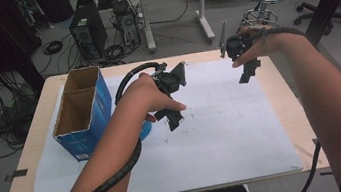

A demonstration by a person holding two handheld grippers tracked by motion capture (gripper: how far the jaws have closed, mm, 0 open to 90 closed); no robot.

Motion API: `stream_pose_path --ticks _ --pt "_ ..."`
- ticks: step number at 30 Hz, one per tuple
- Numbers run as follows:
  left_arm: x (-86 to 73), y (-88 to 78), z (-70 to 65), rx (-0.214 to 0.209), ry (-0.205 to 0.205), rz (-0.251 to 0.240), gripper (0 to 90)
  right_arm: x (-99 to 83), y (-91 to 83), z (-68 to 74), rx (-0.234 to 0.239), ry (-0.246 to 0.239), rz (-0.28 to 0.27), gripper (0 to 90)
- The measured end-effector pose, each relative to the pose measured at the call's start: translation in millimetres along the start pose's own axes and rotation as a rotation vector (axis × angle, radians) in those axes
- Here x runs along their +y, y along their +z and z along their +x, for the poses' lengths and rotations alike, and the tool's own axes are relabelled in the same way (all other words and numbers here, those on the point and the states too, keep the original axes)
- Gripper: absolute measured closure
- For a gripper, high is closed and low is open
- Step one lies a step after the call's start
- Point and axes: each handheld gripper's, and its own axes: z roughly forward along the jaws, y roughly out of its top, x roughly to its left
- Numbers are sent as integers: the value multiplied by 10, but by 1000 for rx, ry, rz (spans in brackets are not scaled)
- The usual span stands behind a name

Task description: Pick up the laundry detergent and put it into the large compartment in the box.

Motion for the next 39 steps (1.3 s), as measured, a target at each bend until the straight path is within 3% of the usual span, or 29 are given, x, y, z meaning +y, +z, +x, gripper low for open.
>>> stream_pose_path --ticks 11,27,39 --pt "-26 14 34 1 -12 6 62 28 38 -12 5 -8 -1 43" --pt "-93 -194 127 26 -29 -15 62 6 77 -32 13 -2 -8 43" --pt "-158 -479 211 60 -47 -42 62 24 88 -31 15 -7 -11 43"
